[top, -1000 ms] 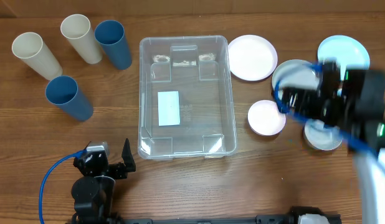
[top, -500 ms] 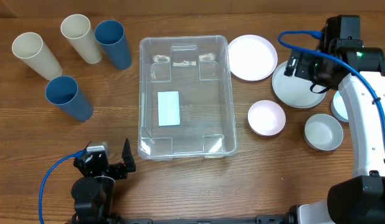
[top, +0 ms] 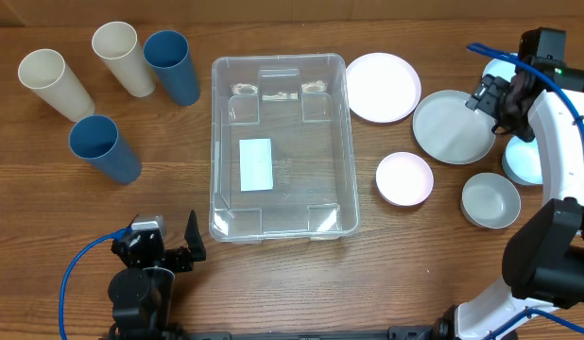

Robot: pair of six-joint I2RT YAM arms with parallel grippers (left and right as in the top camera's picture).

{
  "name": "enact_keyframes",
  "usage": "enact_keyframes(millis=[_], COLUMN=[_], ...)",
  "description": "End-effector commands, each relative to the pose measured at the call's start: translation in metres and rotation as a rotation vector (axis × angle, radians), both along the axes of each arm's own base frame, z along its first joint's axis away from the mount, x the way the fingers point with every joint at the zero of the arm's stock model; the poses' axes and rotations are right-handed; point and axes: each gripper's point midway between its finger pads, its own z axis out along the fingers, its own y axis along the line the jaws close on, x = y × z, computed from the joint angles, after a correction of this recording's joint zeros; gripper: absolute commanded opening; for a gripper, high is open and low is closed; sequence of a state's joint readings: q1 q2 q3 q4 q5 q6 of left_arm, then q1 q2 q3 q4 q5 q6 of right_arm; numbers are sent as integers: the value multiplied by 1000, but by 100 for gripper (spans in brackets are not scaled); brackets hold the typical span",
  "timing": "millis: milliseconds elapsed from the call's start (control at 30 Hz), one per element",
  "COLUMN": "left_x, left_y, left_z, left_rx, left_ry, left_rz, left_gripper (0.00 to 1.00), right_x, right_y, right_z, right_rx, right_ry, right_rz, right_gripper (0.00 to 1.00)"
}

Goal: Pack container
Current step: 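Grasp the rim of the grey plate with the right gripper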

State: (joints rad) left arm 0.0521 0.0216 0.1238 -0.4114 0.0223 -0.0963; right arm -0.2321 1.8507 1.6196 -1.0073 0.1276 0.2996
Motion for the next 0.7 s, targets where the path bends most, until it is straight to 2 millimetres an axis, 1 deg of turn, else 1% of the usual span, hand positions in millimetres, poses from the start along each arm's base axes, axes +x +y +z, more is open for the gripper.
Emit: enact_keyframes(millis=[0, 67, 133, 200, 300, 367, 500, 600, 633, 667], left_x=[0, 0, 0, 0, 0, 0, 0, 0, 0, 0], left_y=[-1, -1, -1, -1, -1, -1, -1, -1, -1, -1], left_z=[1, 1, 1, 1, 1, 1, 1, 1, 1, 1], left_rx=[23, 23, 23, 23, 23, 23, 23, 23, 23, 23], left_ry=[-8, -8, -8, -8, -8, -8, -8, -8, -8, -8], left_rz=[-10, -10, -10, -10, -10, -10, -10, -10, -10, -10], left_gripper=[100, 100, 100, 100, 100, 100, 100, 100, 100, 100], right_x=[11, 10, 9, 8, 9, 8, 0, -2, 1, 4], right_y=[-2, -2, -1, -1, -4, -9, -27, -35, -35, -30], right_z=[-10, -28, -53, -68, -76, -82, -93, -94, -94, -95], right_rx=[-12, -2, 13, 18, 8, 7, 17, 12, 13, 31], right_ry=[12, 55, 114, 149, 166, 176, 203, 201, 191, 176], right_rz=[40, 45, 45, 58, 90, 98, 66, 68, 69, 100], right_gripper=[89, 88, 88, 88, 88, 88, 88, 88, 88, 88])
